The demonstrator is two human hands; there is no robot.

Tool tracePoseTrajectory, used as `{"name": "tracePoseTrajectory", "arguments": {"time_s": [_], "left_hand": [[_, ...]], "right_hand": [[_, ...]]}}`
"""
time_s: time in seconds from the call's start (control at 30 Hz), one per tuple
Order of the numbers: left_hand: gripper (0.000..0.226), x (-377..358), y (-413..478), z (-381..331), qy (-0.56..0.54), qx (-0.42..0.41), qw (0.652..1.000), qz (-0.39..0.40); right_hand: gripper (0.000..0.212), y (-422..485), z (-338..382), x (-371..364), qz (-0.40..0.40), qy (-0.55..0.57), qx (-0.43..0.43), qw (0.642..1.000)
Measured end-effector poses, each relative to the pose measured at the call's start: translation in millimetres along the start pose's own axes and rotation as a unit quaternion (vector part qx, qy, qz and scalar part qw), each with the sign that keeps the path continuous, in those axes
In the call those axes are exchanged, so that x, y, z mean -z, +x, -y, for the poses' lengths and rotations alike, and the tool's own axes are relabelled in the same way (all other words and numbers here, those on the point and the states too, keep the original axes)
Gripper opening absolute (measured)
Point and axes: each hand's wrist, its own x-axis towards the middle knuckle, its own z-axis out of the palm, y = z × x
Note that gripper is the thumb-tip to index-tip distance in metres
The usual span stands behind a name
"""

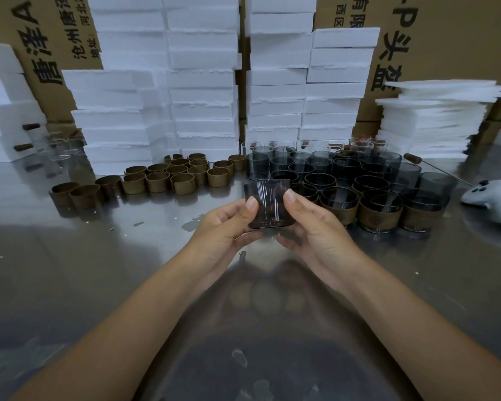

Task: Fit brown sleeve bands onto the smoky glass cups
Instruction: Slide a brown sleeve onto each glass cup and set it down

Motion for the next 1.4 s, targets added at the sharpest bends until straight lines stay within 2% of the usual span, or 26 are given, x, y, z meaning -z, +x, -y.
{"name": "tracePoseTrajectory", "arguments": {"time_s": [0.07,0.13,0.23,0.3,0.47,0.53,0.63,0.7,0.83,0.9,0.97,1.03,1.1,1.2,1.3,1.4], "left_hand": [[0.03,1,-1,-1,-0.011,0.007,1.0,0.01],[0.034,1,-1,-3,-0.021,0.013,1.0,0.014],[0.053,0,-1,-3,-0.009,0.007,1.0,0.004],[0.064,0,-1,-1,0.029,0.005,1.0,-0.001],[0.074,2,-1,-4,0.149,-0.009,0.989,0.015],[0.068,2,-2,-2,0.162,-0.009,0.987,0.016],[0.053,0,-1,4,0.175,-0.008,0.985,-0.014],[0.051,1,0,6,0.172,0.007,0.985,-0.031],[0.041,6,3,5,0.135,0.028,0.989,-0.055],[0.035,7,3,6,0.122,0.035,0.991,-0.053],[0.031,8,4,7,0.12,0.036,0.991,-0.054],[0.038,7,4,6,0.122,0.033,0.99,-0.058],[0.055,7,4,6,0.13,0.029,0.989,-0.064],[0.068,6,5,7,0.137,0.023,0.988,-0.07],[0.068,6,6,5,0.133,0.022,0.989,-0.063],[0.057,11,12,0,0.126,0.026,0.989,-0.073]], "right_hand": [[0.048,1,0,3,0.005,0.023,-0.013,1.0],[0.04,1,0,5,0.014,0.037,-0.017,0.999],[0.034,0,-1,3,0.01,0.045,-0.019,0.999],[0.036,1,-3,2,0.003,0.043,-0.025,0.999],[0.045,4,-4,1,-0.04,0.047,-0.064,0.996],[0.043,5,-4,2,-0.059,0.05,-0.079,0.994],[0.055,6,-6,2,-0.056,0.011,-0.09,0.994],[0.061,5,-5,1,-0.042,-0.021,-0.081,0.996],[0.056,2,-7,-3,-0.019,-0.051,-0.047,0.997],[0.067,2,-9,-3,-0.029,-0.053,-0.046,0.997],[0.075,1,-10,-3,-0.032,-0.042,-0.05,0.997],[0.077,1,-10,-3,-0.035,-0.032,-0.048,0.998],[0.069,1,-11,-5,-0.049,-0.034,-0.039,0.997],[0.055,2,-14,-8,-0.086,-0.041,-0.016,0.995],[0.038,4,-16,-10,-0.112,-0.034,0.005,0.993],[0.027,8,-18,-9,-0.14,-0.016,0.013,0.99]]}}
